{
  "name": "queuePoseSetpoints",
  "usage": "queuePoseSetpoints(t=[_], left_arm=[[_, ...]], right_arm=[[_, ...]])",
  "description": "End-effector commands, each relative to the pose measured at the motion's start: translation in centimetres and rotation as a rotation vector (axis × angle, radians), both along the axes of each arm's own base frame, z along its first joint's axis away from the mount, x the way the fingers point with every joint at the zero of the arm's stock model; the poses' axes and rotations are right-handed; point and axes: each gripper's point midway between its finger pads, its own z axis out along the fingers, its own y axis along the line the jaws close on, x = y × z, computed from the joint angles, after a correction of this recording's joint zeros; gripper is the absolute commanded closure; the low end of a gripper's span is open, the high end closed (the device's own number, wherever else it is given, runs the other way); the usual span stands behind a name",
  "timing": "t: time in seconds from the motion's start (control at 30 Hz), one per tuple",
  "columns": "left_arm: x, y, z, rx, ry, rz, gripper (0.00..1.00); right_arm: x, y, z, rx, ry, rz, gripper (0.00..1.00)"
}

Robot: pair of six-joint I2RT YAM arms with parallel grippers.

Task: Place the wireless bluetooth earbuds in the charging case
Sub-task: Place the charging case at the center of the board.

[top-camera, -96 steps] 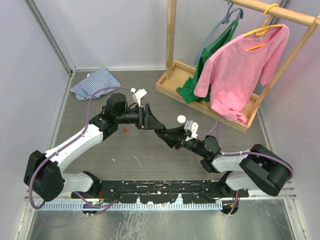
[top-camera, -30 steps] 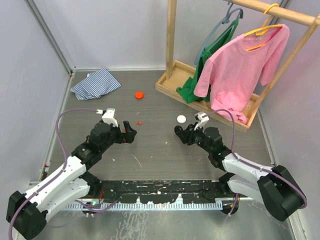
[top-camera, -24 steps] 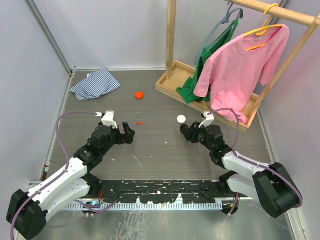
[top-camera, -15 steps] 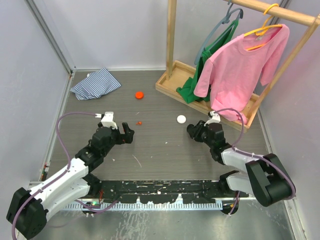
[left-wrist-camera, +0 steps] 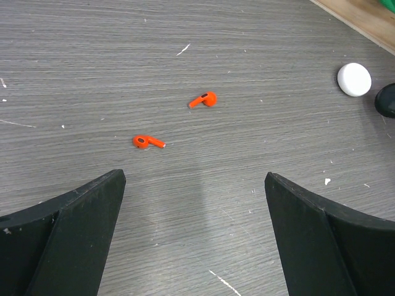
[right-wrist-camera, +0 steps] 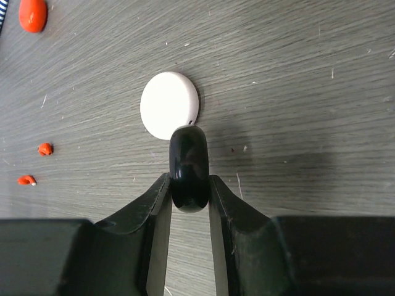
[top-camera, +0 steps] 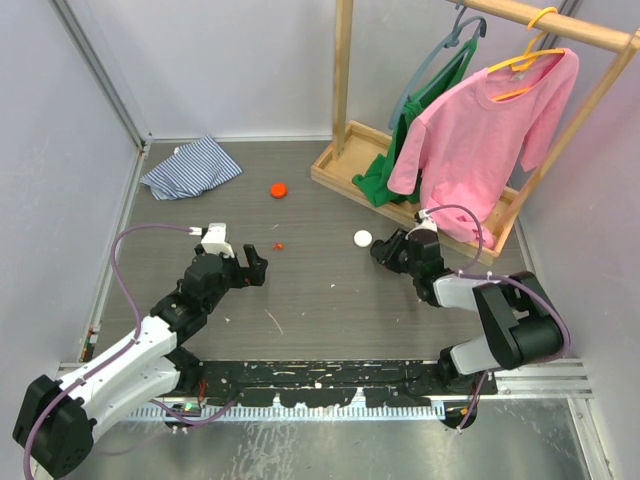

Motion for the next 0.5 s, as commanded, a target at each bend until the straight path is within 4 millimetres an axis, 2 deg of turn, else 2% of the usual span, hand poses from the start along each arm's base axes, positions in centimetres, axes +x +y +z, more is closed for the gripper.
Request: queuePoseSetpoints(t=[0.0,0.2,0.47], left_arm=[[0.8,0.0,2.1,-0.021,-0.076,0.018,0.02],[0.7,0.0,2.2,-0.024,-0.078,0.011,0.02],[0.6,0.0,2.2,-0.024,-0.076,0.010,0.02]], right_arm=[[2.0,1.1,1.5,0.082,-0.012,0.005,0.72],[2.2,1.4,0.4,0.110,0.065,0.009,0.62],[1.5,0.3,-0.8,0.083,0.130,-0.029,0.48]])
